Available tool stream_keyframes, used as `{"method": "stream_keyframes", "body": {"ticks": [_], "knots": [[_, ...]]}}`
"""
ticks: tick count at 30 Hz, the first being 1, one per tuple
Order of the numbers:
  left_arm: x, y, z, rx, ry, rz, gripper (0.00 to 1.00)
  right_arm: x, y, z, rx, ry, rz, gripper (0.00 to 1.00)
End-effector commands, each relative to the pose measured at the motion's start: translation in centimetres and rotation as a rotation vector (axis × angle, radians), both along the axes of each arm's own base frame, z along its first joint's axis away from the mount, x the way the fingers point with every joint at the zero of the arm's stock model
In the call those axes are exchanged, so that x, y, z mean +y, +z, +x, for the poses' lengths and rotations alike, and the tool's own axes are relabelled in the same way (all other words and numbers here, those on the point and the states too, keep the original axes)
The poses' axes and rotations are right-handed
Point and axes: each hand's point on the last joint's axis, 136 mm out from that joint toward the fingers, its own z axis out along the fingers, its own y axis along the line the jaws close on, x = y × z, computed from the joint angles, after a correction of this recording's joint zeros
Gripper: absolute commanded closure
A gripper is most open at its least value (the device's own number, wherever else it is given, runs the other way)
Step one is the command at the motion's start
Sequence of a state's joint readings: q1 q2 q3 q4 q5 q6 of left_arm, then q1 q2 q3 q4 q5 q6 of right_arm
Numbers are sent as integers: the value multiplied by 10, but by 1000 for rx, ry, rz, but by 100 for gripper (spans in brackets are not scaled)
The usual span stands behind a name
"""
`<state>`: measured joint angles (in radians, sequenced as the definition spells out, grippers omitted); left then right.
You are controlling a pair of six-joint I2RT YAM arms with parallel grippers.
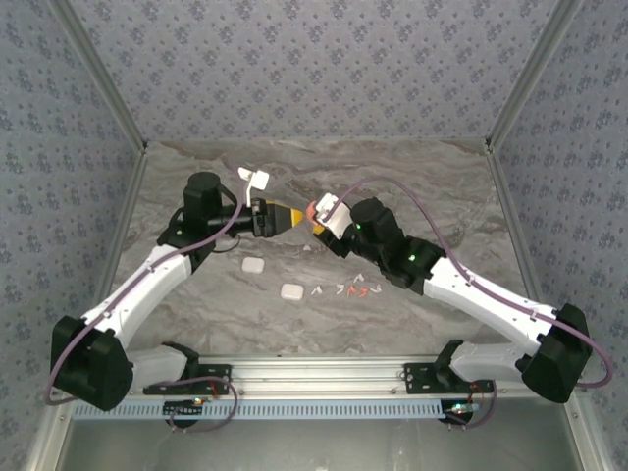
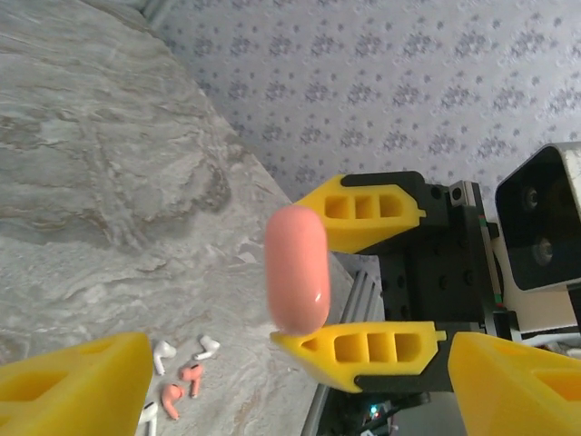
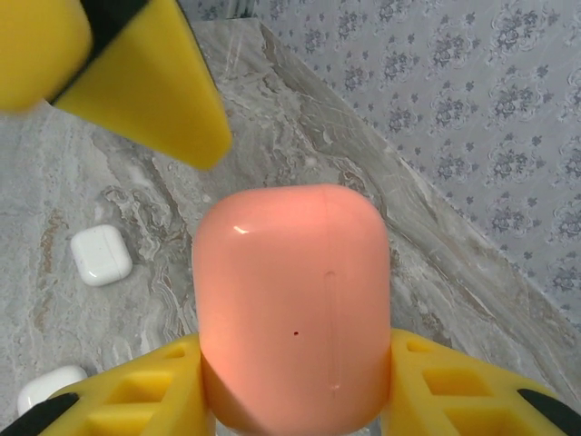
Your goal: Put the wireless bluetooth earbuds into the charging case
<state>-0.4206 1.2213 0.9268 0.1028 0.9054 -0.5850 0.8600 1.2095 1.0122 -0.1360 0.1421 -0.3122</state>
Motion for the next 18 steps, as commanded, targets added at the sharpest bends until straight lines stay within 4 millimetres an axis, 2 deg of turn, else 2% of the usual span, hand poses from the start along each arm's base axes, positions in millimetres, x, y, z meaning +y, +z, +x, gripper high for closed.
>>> {"method": "stream_keyframes", "body": {"ticks": [1, 8, 18], "knots": [[-13, 17, -5, -64, -66, -16, 19, 5, 14, -5, -47, 33, 22, 57], [-32, 7, -7, -38, -126, 13, 41, 9, 18, -8, -58, 46, 35, 57], [-37, 5, -14, -47, -170, 16, 68, 8, 22, -7, -54, 45, 39, 56]]}}
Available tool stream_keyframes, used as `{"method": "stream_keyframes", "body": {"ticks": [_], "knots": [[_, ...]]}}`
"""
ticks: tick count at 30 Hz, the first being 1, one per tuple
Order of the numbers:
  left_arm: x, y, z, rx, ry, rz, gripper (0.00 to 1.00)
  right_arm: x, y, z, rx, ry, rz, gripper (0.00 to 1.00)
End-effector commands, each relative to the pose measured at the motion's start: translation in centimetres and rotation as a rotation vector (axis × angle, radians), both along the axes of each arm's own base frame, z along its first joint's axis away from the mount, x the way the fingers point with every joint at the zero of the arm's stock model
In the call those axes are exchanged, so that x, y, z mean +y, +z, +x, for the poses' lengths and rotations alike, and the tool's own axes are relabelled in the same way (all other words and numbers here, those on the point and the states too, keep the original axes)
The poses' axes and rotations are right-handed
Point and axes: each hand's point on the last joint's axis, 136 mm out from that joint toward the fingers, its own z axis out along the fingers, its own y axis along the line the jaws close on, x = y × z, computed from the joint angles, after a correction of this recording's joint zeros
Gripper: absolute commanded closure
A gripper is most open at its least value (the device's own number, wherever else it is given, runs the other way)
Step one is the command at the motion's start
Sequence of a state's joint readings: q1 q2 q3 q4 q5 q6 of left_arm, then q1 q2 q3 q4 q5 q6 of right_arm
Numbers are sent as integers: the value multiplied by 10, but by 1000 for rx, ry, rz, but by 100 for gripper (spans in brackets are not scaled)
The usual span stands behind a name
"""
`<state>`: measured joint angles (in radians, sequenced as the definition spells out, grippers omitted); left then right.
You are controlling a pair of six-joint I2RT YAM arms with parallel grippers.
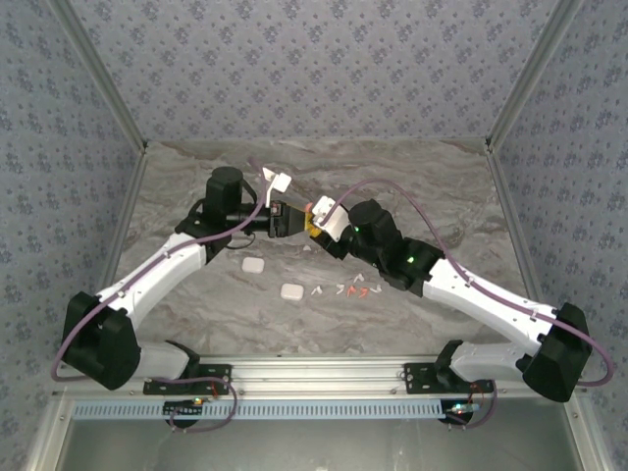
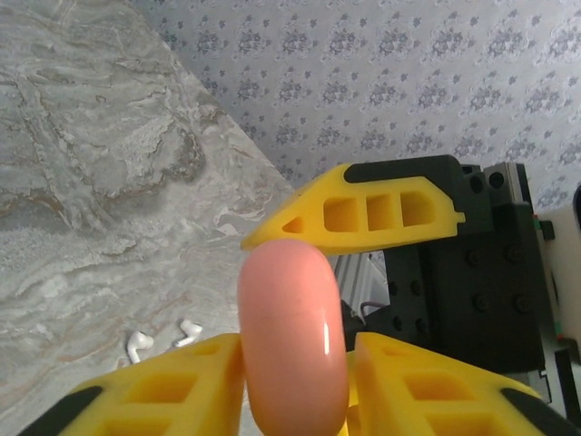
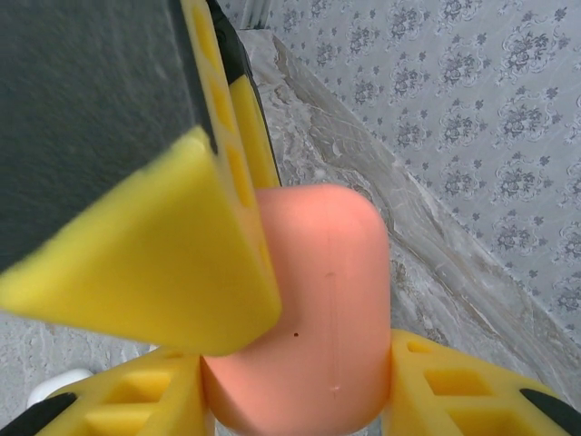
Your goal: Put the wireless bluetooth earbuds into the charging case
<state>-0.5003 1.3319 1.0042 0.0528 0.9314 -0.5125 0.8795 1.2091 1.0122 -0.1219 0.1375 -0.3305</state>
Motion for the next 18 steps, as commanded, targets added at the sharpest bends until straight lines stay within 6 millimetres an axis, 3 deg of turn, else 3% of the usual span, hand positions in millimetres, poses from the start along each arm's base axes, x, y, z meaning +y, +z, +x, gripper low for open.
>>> {"method": "stream_keyframes", "body": {"ticks": [1, 7, 11, 16, 18], "knots": [[-5, 18, -8, -53, -56, -28, 69, 2, 20, -3, -33, 23, 43, 56], [-7, 20, -8, -67, -55, -30, 76, 5, 22, -7, -11, 60, 44, 50], [-4, 23, 1, -112, 4, -30, 81, -3, 25, -14, 56, 109, 50, 34], [2, 35, 16, -219, 124, -93, 97, -25, 45, -34, 167, 224, 197, 0], [6, 39, 19, -265, 166, -122, 99, -38, 55, -34, 202, 231, 293, 0]]}}
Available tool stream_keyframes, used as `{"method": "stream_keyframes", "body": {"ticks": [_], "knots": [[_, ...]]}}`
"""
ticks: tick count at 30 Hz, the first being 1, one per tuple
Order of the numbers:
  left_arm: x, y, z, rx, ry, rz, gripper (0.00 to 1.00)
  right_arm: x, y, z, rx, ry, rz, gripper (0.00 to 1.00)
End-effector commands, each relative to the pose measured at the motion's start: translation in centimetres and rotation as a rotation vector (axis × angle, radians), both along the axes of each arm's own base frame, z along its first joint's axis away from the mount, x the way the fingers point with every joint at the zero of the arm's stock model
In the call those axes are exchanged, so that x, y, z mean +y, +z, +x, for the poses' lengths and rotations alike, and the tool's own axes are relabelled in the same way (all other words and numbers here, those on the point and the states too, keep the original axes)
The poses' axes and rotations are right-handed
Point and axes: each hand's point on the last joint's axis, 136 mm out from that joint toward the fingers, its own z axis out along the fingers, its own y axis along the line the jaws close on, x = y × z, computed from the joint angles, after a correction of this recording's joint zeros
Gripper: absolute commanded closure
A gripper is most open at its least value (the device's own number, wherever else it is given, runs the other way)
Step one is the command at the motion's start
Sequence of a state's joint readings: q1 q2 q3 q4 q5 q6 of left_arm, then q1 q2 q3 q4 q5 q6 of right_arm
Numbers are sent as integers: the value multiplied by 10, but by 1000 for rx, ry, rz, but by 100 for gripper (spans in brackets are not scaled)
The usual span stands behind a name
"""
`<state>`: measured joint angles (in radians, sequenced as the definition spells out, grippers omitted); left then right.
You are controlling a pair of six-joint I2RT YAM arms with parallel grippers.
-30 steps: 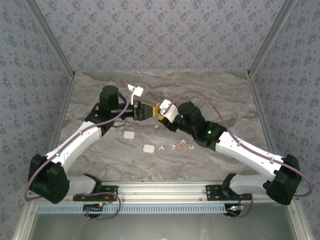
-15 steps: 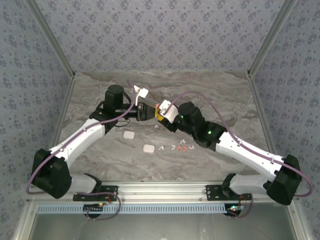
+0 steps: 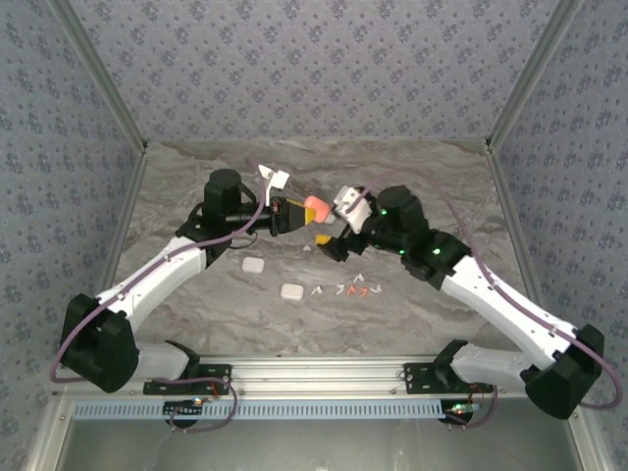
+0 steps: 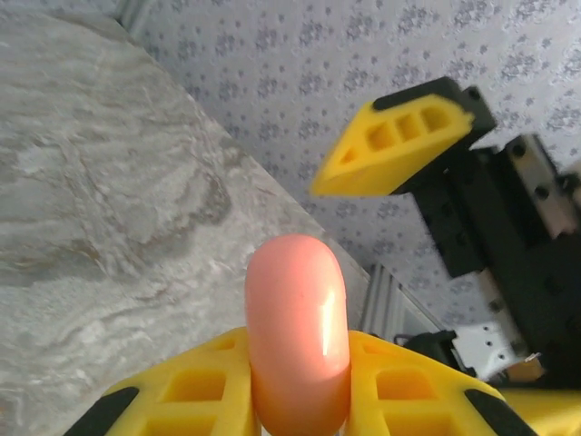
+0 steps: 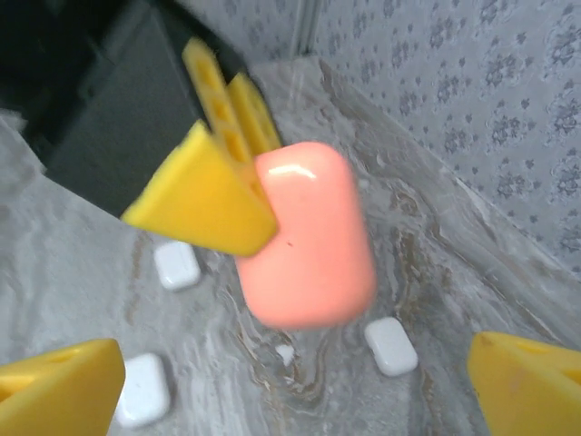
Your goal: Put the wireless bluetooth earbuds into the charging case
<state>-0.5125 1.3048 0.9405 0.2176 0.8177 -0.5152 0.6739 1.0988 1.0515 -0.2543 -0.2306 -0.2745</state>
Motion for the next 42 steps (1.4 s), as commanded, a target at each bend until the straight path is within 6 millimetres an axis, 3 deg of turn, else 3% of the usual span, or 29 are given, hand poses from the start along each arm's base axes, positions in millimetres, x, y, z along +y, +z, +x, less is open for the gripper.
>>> {"method": "stream_keyframes", "body": {"ticks": [1, 6, 12, 19, 25, 35, 42], "knots": [[6, 34, 6, -171, 75, -106, 100, -9, 30, -25, 101, 121, 203, 0], [5, 46, -8, -306, 72, -175, 100, -25, 43, -11, 225, 93, 382, 0], [-3, 52, -29, -407, 19, -196, 100, -13, 39, 3, 265, 93, 401, 0], [-9, 57, -41, -440, -21, -194, 100, -8, 33, 23, 277, 35, 405, 17], [-9, 59, -46, -456, -36, -197, 100, -12, 32, 34, 276, -20, 409, 27], [-8, 57, -48, -463, -35, -187, 100, -17, 39, 48, 281, -51, 423, 27], [-6, 53, -42, -468, 5, -164, 100, -25, 49, 43, 262, -53, 437, 27]]}}
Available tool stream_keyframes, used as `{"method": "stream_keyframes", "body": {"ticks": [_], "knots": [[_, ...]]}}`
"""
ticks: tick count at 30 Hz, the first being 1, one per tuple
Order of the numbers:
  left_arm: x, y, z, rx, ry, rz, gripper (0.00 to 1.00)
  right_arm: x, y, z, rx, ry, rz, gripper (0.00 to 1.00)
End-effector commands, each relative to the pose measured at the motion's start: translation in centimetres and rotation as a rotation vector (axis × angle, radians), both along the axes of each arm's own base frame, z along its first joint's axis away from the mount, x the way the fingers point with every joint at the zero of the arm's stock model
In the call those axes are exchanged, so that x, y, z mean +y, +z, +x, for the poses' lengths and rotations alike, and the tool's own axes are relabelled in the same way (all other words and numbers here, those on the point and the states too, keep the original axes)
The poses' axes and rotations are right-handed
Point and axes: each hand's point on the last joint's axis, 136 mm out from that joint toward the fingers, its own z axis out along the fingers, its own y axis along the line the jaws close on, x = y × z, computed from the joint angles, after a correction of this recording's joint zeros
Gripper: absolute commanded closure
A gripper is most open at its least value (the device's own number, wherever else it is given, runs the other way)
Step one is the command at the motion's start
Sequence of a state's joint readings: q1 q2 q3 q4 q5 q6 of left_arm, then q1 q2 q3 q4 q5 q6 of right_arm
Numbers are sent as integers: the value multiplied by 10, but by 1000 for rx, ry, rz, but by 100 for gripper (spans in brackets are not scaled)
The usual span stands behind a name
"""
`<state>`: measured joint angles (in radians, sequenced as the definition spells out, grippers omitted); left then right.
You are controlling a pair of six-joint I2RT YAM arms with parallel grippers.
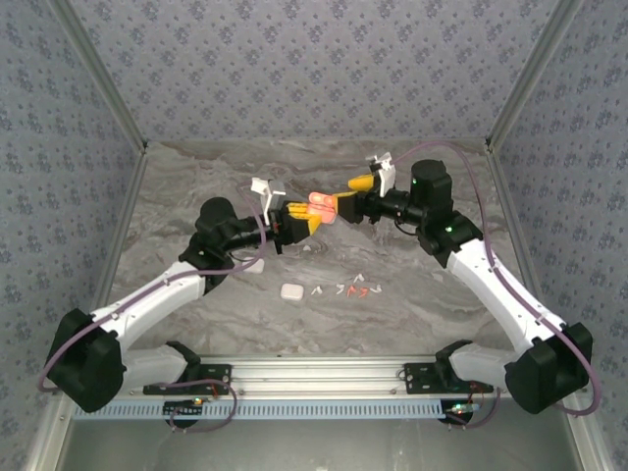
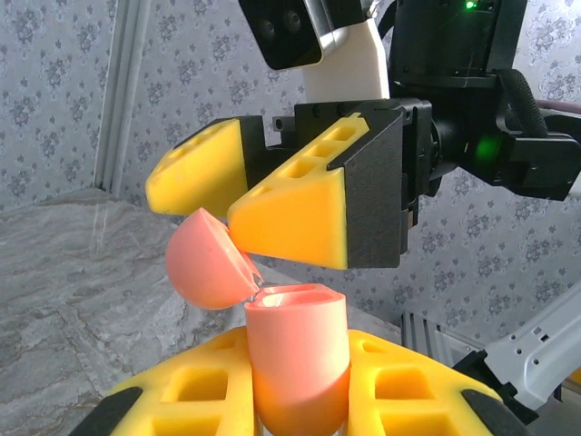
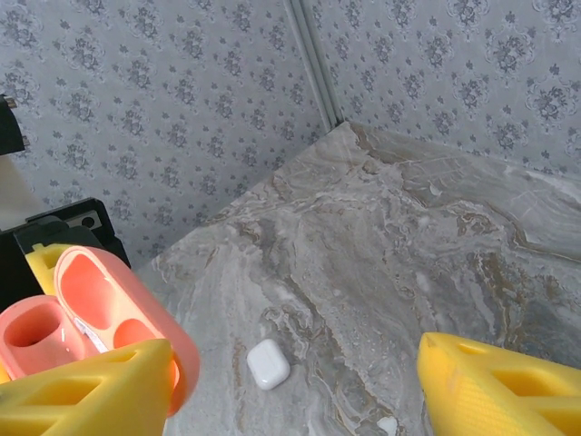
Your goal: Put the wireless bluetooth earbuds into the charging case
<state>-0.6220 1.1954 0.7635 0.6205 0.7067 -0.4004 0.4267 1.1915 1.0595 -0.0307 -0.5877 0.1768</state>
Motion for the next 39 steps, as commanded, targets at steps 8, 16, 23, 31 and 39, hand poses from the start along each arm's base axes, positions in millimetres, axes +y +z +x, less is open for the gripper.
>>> {"method": "stream_keyframes", "body": {"ticks": [8, 16, 23, 31, 39], "knots": [[24, 8, 2, -123, 161, -4, 100, -43, -8, -15, 54, -135, -97, 26], [35, 7, -1, -170, 217, -2, 100, -67, -110, -25, 380, -244, -283, 38], [34, 7, -2, -175, 208, -2, 100, -63, -212, -44, 648, -276, -397, 46], [34, 9, -3, -177, 204, -2, 100, -50, -267, -55, 768, -242, -481, 49], [33, 7, -3, -171, 204, 5, 100, -36, -286, -69, 804, -182, -554, 55]]}}
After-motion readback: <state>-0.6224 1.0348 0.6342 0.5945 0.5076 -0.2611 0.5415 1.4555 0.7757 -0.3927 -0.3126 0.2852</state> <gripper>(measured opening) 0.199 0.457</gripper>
